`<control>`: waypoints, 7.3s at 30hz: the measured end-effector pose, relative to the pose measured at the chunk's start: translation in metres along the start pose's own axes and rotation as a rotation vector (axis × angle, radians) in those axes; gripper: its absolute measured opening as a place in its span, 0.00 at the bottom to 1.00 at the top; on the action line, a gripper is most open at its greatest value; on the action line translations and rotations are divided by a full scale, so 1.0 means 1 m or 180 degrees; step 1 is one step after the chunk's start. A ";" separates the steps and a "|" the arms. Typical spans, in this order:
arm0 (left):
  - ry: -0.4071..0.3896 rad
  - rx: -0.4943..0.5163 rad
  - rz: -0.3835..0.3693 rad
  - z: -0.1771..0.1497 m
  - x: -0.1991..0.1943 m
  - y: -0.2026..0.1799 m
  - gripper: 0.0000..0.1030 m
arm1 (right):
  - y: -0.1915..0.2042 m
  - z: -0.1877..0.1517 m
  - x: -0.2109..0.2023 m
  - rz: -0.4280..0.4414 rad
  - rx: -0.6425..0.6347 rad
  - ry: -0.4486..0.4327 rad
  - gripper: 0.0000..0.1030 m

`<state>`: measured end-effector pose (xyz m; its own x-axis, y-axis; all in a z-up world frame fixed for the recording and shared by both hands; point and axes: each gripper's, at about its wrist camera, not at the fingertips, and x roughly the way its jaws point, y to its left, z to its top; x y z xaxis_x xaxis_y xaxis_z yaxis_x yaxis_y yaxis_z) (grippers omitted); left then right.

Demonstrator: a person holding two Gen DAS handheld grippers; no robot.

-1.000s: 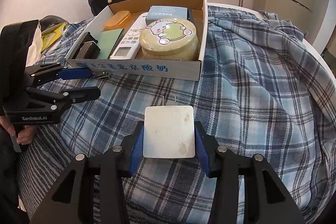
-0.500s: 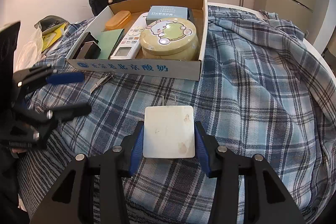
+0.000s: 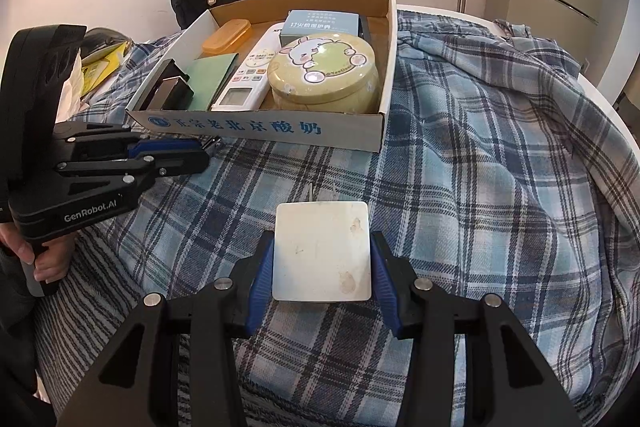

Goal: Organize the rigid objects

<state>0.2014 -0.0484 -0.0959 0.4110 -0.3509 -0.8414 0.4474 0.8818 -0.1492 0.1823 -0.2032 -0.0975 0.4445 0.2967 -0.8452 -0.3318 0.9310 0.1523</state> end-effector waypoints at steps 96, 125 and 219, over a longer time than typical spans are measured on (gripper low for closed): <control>-0.0150 -0.0037 0.0071 -0.011 -0.021 -0.021 0.10 | 0.002 -0.004 -0.001 -0.0005 -0.0040 0.0018 0.43; -0.0905 -0.1242 0.0523 0.091 -0.060 0.082 0.10 | 0.027 0.147 -0.066 -0.0369 0.0538 -0.0889 0.43; -0.3177 -0.0633 0.1130 -0.022 -0.276 -0.037 1.00 | 0.069 0.042 -0.222 -0.0701 -0.0052 -0.2720 0.99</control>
<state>0.0541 0.0226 0.1306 0.9945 -0.0841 -0.0628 0.0749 0.9877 -0.1374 0.0955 -0.1962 0.1225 0.9678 0.1745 -0.1814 -0.1741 0.9846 0.0182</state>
